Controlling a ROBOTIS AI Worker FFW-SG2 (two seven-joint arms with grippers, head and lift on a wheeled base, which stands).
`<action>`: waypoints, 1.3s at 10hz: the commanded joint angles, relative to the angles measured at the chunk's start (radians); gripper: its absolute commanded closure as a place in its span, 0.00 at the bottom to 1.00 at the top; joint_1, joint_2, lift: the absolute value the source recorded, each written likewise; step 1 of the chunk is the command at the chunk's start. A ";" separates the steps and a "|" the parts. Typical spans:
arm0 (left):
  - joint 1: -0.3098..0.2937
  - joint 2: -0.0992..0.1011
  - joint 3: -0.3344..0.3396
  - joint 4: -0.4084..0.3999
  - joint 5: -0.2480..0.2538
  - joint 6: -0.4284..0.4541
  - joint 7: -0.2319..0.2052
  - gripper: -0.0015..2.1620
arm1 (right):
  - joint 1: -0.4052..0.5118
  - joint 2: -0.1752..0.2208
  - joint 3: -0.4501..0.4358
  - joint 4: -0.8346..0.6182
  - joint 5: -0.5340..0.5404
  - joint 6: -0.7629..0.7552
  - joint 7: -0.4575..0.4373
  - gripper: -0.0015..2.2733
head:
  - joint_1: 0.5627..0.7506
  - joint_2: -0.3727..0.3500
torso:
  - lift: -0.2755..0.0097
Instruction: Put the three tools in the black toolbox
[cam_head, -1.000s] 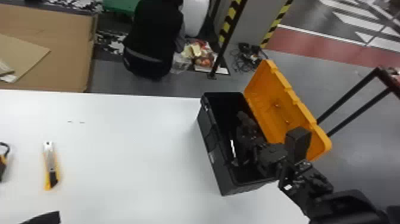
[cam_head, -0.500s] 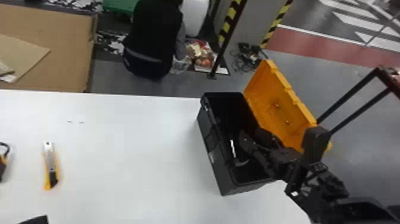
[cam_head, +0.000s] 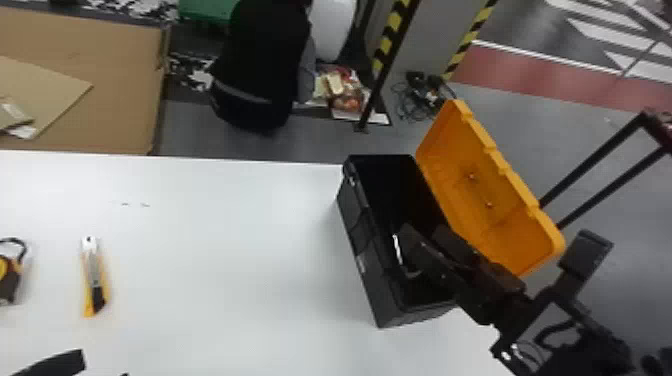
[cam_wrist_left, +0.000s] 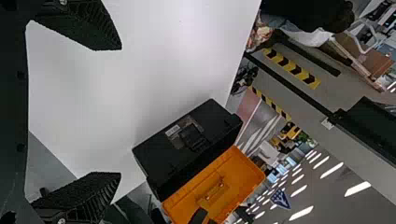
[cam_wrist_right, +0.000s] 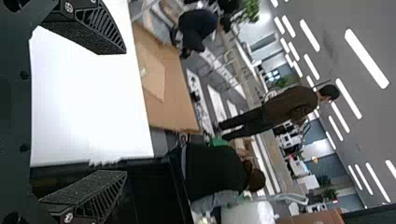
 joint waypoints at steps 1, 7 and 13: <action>0.002 -0.002 0.000 0.010 -0.006 -0.028 0.005 0.02 | 0.012 0.071 -0.011 0.007 -0.038 -0.014 0.041 0.03 | 0.70 0.11 | 0.77; 0.008 -0.004 0.144 0.096 0.040 -0.184 0.114 0.02 | 0.058 0.094 0.123 0.060 0.074 -0.045 0.078 0.03 | 0.70 0.42 | 0.77; -0.048 -0.047 0.348 0.194 0.091 -0.191 0.131 0.02 | 0.061 0.051 0.204 0.162 0.137 -0.263 0.105 0.03 | 0.70 0.71 | 0.77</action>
